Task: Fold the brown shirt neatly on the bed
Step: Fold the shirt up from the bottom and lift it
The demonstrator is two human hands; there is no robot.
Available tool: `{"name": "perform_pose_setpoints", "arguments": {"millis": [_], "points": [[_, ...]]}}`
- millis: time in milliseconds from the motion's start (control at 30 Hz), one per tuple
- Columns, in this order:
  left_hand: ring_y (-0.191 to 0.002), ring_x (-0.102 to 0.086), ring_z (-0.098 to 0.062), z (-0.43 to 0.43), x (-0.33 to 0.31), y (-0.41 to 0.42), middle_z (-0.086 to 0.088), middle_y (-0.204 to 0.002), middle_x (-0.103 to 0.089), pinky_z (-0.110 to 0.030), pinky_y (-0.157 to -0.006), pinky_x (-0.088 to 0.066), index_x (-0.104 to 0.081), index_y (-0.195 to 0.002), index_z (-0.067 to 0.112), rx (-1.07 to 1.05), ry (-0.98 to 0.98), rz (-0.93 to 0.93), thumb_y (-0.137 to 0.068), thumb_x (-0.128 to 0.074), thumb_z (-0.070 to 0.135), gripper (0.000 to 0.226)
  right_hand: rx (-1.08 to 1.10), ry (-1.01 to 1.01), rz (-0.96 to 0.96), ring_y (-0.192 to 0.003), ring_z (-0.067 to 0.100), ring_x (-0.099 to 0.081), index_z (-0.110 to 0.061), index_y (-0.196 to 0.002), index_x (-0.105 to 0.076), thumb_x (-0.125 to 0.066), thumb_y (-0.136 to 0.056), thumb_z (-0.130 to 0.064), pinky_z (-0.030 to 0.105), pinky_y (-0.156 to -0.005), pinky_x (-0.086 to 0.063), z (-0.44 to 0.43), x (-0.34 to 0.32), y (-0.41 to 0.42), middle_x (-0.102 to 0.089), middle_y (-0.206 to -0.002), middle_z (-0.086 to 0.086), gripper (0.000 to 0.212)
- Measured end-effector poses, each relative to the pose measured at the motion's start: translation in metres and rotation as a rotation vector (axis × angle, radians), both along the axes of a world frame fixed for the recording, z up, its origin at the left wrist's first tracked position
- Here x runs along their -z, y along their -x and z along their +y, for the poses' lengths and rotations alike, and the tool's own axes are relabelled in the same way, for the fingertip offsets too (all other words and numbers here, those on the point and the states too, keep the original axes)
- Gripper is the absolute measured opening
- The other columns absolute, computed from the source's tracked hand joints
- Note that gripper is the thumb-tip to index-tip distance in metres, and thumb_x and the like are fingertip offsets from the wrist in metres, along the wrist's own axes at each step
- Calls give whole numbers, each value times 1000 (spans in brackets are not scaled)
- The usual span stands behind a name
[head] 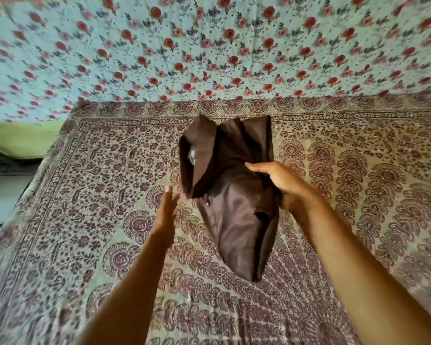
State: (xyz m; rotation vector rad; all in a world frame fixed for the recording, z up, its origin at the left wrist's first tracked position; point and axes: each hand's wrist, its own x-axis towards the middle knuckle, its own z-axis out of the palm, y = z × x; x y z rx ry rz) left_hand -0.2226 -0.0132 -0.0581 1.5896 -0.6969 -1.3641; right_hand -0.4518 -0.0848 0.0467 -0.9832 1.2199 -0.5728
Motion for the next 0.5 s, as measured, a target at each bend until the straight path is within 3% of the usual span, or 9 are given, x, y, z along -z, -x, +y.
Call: {"name": "perform_pose_setpoints", "arguments": {"millis": [33,67,100,133,200,267,367,433,500], "points": [[-102,-61,-24,11,-10,-4,-2,-113,-67,-39,-95,-41,-58,-118,25,-7,11,35,-98,-16,52,54,1,-75,-103,-75,9,-68,-17,-72,-75,-56,-88,-23,29,-90,-49,10,1,-3,-73,-82,0,25],[-81,-64,-30,22,-20,-8,1,-88,-73,-32,-80,-50,-65,-103,21,-47,15,86,-99,-13,49,59,13,-155,-191,-66,11,-69,-13,-65,-75,-52,-90,-18,28,-80,-54,21,-1,-5,-73,-73,2,35],[-71,-62,-36,35,-24,-14,2,-74,-73,-27,-66,-54,-66,-93,17,-80,-3,145,-100,-13,48,62,21,-210,-275,-59,13,-68,-9,-60,-74,-50,-91,-16,26,-68,-57,32,3,-6,-71,-65,3,40],[-71,-64,-33,49,-24,-23,1,-73,-73,-26,-61,-57,-65,-92,16,-98,-33,193,-98,-15,51,62,26,-230,-308,-54,14,-67,-8,-56,-73,-49,-91,-14,23,-57,-57,44,10,-4,-70,-61,4,43],[-91,-68,-25,73,-15,-39,-5,-95,-74,-33,-77,-58,-64,-107,16,-39,-73,270,-94,-22,59,61,80,-259,-332,-50,13,-66,-9,-52,-72,-54,-84,-10,20,-47,-54,66,31,4,-68,-56,3,37],[-96,-68,-23,98,-2,-48,-11,-107,-70,-37,-84,-53,-64,-113,15,17,-163,266,-93,-34,55,54,175,-298,-329,-50,12,-66,-11,-52,-72,-56,-83,-11,21,-52,-54,87,71,19,-69,-57,2,35],[-73,-69,-13,133,31,-45,-15,-104,-69,-25,-62,-56,-62,-106,14,53,-291,110,-94,-50,25,21,218,-336,-146,-58,6,-67,-16,-63,-75,-69,-80,-25,31,-87,-47,126,137,44,-71,-63,-4,20],[-73,-68,-9,152,57,-37,-15,-112,-63,-22,-63,-57,-53,-115,13,139,-301,-18,-91,-54,3,26,235,-433,33,-69,13,-68,-11,-95,-71,-60,-87,-25,35,-81,-47,154,174,57,-72,-76,0,19],[-74,-66,-10,166,83,-31,-20,-116,-59,-23,-67,-57,-53,-112,13,184,-289,-69,-86,-53,-10,34,325,-523,130,-98,22,-61,-11,-120,-55,-53,-92,-31,36,-78,-48,175,203,64,-64,-111,5,35]]}}
